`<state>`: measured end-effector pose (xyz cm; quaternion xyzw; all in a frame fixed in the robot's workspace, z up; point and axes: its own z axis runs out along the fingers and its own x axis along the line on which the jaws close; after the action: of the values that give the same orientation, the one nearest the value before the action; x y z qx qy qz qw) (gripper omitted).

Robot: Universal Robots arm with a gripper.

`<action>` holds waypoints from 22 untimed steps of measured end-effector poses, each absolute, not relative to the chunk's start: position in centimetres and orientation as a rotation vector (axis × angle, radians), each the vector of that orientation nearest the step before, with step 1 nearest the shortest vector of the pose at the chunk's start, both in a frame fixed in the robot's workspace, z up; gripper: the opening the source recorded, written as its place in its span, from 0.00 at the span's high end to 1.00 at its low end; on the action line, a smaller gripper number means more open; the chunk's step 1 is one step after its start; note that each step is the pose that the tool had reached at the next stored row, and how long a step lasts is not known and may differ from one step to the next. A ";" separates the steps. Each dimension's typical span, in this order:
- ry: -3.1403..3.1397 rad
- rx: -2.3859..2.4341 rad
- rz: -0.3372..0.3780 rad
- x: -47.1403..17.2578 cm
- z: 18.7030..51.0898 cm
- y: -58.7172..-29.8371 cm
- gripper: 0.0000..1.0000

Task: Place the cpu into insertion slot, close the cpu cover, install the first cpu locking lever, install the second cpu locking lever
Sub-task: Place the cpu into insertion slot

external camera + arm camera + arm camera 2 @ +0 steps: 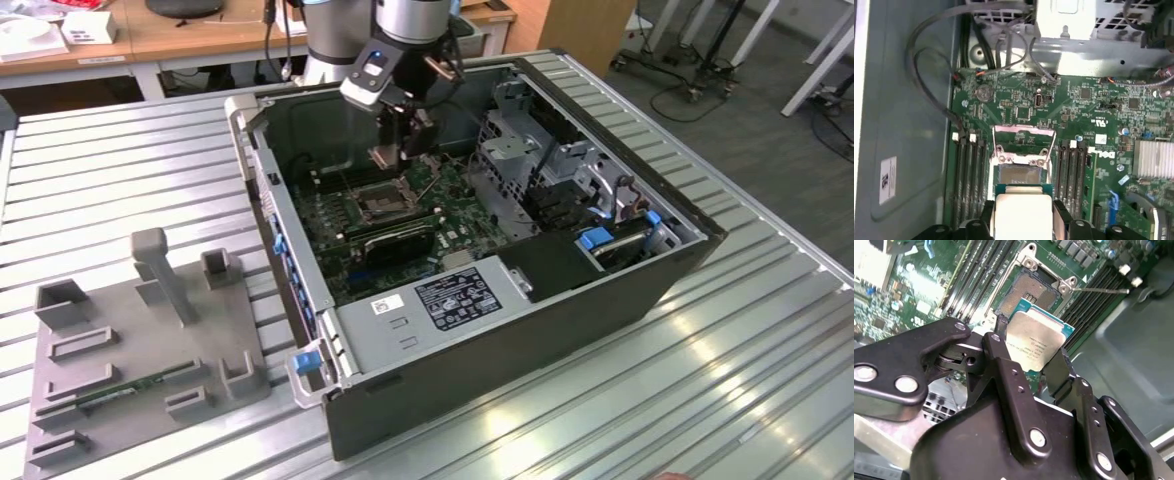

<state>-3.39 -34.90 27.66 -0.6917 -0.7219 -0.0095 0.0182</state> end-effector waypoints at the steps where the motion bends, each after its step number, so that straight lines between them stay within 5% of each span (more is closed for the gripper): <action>1: -2.223 -2.168 -0.030 -3.4 27.6 -34.9 0.46; 22: -2.183 -2.257 -0.093 -3.5 27.4 -34.9 0.46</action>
<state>-3.48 -34.89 27.37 -0.7184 -0.6950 -0.0296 0.0000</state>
